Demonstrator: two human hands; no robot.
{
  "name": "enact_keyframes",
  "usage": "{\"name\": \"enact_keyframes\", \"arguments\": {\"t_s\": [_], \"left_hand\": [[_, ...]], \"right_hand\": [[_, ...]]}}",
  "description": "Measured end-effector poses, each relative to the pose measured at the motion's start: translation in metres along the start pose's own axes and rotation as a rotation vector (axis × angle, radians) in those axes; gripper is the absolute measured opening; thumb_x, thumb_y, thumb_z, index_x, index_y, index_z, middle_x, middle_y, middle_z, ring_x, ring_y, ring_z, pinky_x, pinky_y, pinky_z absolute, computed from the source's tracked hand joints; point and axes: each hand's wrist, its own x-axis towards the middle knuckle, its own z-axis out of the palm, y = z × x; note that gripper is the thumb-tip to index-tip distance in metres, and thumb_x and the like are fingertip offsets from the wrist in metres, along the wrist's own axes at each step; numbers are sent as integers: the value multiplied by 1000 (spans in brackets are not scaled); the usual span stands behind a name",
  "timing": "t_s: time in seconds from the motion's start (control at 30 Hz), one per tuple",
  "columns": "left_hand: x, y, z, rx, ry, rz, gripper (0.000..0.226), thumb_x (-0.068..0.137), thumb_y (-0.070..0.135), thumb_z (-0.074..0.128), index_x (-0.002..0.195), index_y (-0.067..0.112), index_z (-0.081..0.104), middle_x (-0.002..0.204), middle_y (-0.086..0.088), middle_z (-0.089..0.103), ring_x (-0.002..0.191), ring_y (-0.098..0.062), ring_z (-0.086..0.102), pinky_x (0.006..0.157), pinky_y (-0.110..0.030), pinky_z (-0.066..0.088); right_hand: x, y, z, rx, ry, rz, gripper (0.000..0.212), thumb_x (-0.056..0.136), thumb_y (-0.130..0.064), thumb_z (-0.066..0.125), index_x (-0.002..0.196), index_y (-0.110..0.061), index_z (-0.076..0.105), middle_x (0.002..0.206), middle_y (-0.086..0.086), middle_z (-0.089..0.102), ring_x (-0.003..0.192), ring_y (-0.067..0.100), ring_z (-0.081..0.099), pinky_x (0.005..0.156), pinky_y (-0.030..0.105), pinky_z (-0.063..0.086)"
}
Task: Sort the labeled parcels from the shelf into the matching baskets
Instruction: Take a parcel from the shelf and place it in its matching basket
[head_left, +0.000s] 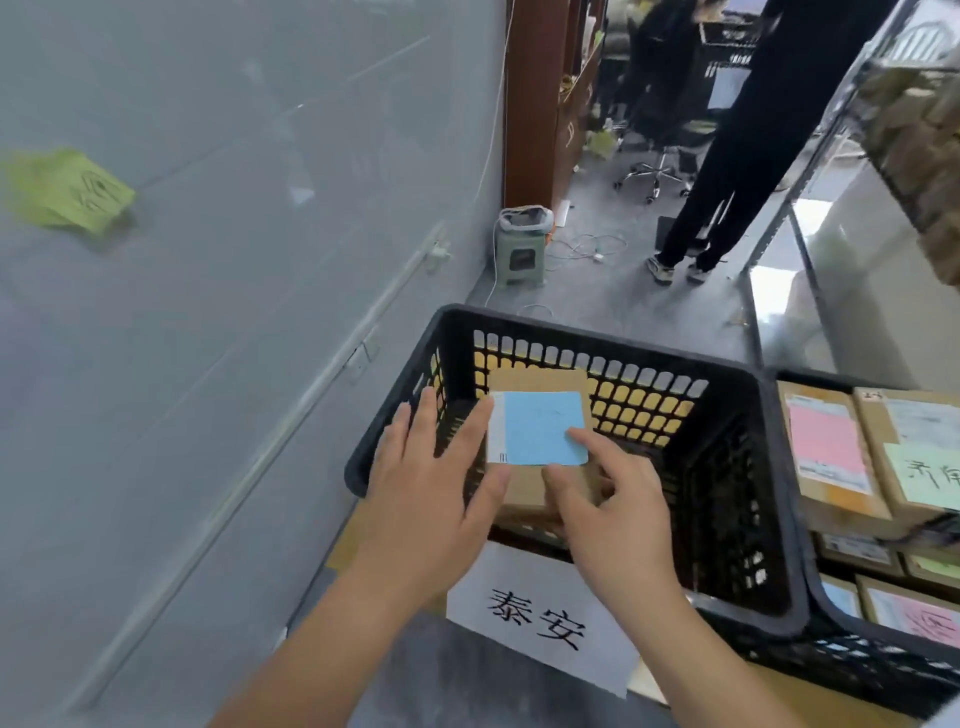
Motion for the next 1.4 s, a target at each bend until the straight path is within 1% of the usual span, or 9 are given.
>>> {"name": "enact_keyframes", "arguments": {"t_s": [0.13,0.23,0.33,0.47,0.67,0.9,1.03,1.2,1.4], "left_hand": [[24,-40,-5,33,-54,-17,66,91,76,5,152,55,-11,169,-4,-5,154,-30,-7,123,-47,4],[45,-63,2,95,-89,-23,68,89,74,0,152,53,-13,168,-6,-5,154,-31,-8,124,-49,2],[69,-82,16,189,-142,-21,69,90,73,-6,155,50,-8,168,-11,0,154,-35,-5,124,-53,3],[95,-97,32,275,-218,-8,66,97,67,11,158,44,14,167,-12,13,153,-38,7,123,-57,11],[121,-121,47,321,-269,50,65,97,63,30,157,40,23,167,-9,16,154,-34,10,122,-57,15],[127,-129,54,281,-271,105,67,93,61,38,155,35,35,167,-11,16,154,-33,13,120,-55,16],[130,-134,55,237,-267,167,69,89,62,42,152,34,40,165,-13,23,152,-35,20,116,-59,20],[131,-141,54,156,-312,275,70,89,65,40,153,38,38,166,-10,20,153,-34,16,117,-61,18],[149,-143,36,140,-330,490,67,92,66,33,153,39,35,165,-12,23,155,-32,9,121,-62,12]], "right_hand": [[27,2,36,-59,-13,101,39,96,-28,71,129,-43,58,119,-10,44,109,7,53,70,10,57],[59,12,61,-84,-41,199,41,96,-25,70,131,-42,56,126,-6,41,117,14,53,73,24,63],[96,35,90,-119,-80,286,40,97,-27,69,131,-42,56,129,-5,40,119,17,53,73,23,63],[136,71,134,-143,-102,374,40,97,-27,68,133,-39,56,128,-4,38,120,21,53,87,41,63],[170,108,181,-152,-80,456,41,101,-30,62,139,-36,51,134,-1,37,118,14,46,108,36,50],[186,124,202,-166,-126,508,30,99,-29,65,123,-40,51,127,-4,38,116,14,48,105,39,53],[189,123,209,-264,-191,475,27,99,-28,64,119,-38,50,128,-1,44,116,17,52,99,28,49],[187,96,193,-433,-298,463,48,100,-41,61,144,-35,45,140,4,48,119,22,55,100,33,50],[132,26,138,-513,-153,395,58,99,-52,57,153,-38,39,155,-8,45,142,14,43,113,33,38]]}}
